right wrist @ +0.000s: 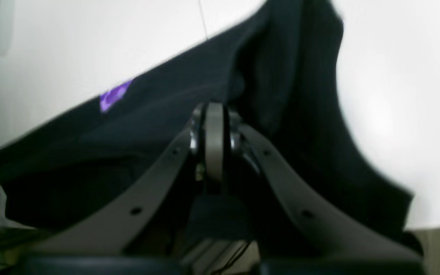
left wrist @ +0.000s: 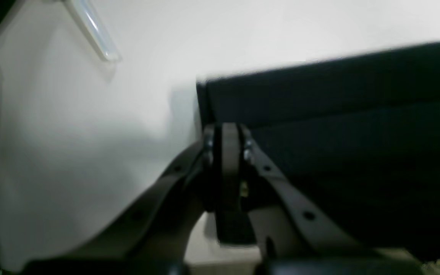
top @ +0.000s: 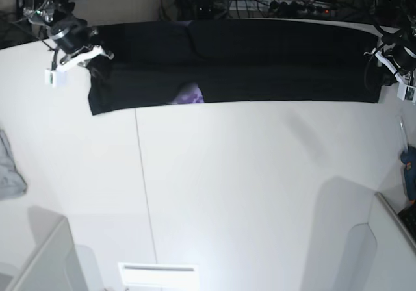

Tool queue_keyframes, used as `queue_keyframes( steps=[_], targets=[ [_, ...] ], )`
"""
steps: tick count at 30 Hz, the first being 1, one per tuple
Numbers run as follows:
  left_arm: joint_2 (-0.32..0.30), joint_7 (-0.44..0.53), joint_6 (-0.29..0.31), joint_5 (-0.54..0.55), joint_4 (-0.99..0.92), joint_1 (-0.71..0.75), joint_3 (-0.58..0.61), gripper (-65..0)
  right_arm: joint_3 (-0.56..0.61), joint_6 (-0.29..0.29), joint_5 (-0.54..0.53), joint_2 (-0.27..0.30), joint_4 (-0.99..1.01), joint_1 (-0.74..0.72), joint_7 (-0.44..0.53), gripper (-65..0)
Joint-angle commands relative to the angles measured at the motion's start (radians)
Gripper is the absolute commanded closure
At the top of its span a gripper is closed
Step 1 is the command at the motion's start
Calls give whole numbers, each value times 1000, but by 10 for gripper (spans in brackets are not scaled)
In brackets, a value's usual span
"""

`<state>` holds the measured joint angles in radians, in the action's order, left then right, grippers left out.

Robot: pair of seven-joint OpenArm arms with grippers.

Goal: Fold the T-shirt properly
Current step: 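Lift the hem with both grippers and fold it onto the collar edge, then hold the folded strip corners with both grippers and smooth it flat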

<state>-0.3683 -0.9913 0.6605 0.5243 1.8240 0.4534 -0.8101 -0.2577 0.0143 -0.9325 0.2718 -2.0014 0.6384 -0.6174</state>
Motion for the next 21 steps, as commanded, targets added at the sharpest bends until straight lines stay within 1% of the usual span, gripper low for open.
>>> queue_keyframes(
  steps=[1,2,7,10,12,14,21],
  targets=[
    [-18,10,6,1,16,6,-7,0,-7,-7,-10,7,-17,13,23,0],
    [-18,10,6,0,13,8,-5,0,-7,-7,-9,-4,-17,16,23,0],
    [-16,12,6,0,13,26,-4,0,-9,-7,-3,-6,-9,28,15,0],
    [-16,12,6,0,13,28,-4,0,-9,-7,73,-15,-6,25,15,0],
    [-16,12,6,0,13,28,-4,0,-9,-7,100,-30,-3,25,15,0],
    [-16,12,6,0,13,29,-4,0,-15,-7,103,-45,-2,28,15,0],
    [-16,12,0,0,12,49,-9,0,-15,-4,103,-47,0,36,15,0]
  ],
)
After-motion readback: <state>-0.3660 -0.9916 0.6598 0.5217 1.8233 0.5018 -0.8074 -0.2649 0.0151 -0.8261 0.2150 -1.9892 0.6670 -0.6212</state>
